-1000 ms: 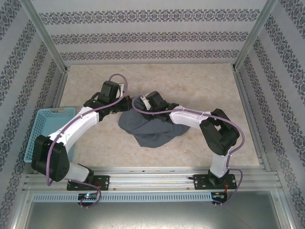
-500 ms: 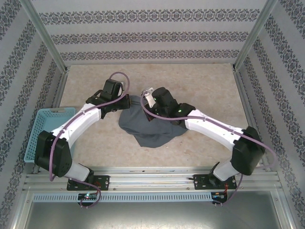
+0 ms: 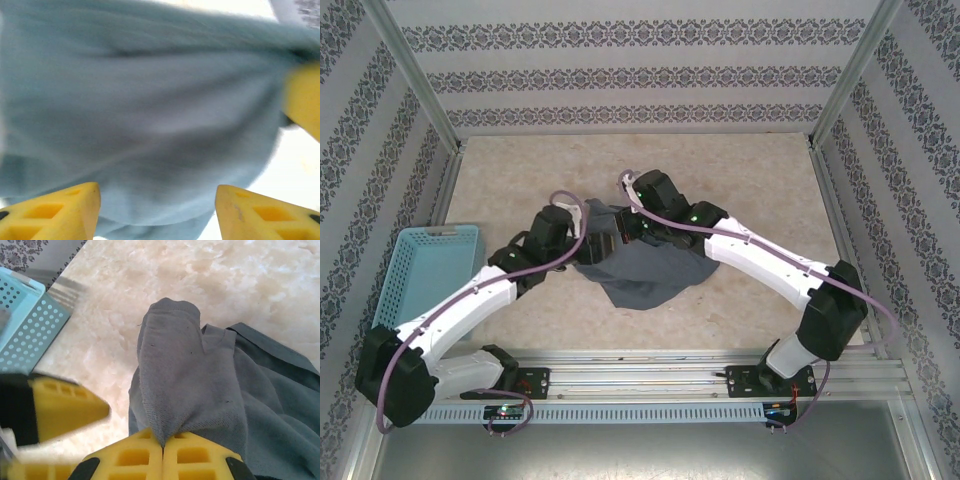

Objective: Fold the inside-out t-shirt

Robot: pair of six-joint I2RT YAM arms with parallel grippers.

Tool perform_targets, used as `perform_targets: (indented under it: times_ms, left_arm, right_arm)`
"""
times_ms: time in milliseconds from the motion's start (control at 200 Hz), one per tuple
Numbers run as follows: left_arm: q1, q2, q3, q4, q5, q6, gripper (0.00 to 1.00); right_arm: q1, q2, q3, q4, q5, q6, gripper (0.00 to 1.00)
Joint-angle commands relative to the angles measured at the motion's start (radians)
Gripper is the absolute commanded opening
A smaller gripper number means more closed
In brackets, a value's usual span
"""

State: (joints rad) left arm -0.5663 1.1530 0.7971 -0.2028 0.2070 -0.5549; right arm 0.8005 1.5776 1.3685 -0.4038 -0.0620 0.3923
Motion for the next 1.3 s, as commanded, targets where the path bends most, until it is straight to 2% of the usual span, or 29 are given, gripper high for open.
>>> perform_targets:
  times_ms: [0, 95, 235, 345, 605, 734, 909, 1124, 1294]
  left_arm:
    - [-0.044, 0.021, -0.064, 0.243, 0.032, -0.078, 0.66]
    - [-0.045, 0.082, -0.095, 0.390, 0.052, -0.131, 0.67]
    - [-0.046, 0.173, -0.065, 0.456, 0.060, -0.153, 0.66]
    - [-0.046, 0.201, -0.053, 0.467, 0.042, -0.154, 0.59]
    - [-0.046, 0.199, -0.054, 0.388, 0.001, -0.106, 0.13]
    - [-0.046, 0.182, -0.070, 0.365, -0.005, -0.086, 0.00]
    - [-0.046, 0.162, -0.104, 0.331, -0.004, -0.057, 0.00]
    - [-0.046, 0.134, -0.137, 0.329, 0.005, -0.031, 0.00]
    - [-0.046, 0.170, -0.127, 0.338, 0.015, -0.034, 0.00]
  right_arm:
    - [-0.001, 0.018, 0.050, -0.032, 0.001, 0.075, 0.00]
    - [0.003, 0.015, 0.045, -0.024, 0.003, 0.103, 0.00]
    - [0.005, 0.009, 0.029, -0.025, 0.032, 0.128, 0.00]
    - [0.004, -0.003, 0.012, -0.029, 0.057, 0.135, 0.00]
    - [-0.023, -0.030, -0.002, -0.041, 0.124, 0.133, 0.00]
    - [-0.046, -0.018, 0.020, -0.048, 0.112, 0.094, 0.00]
    - [-0.064, 0.022, 0.083, -0.072, 0.060, -0.075, 0.00]
    - [-0.069, 0.030, 0.086, -0.103, 0.081, -0.336, 0.00]
    - [-0.058, 0.033, 0.085, -0.102, 0.014, -0.404, 0.00]
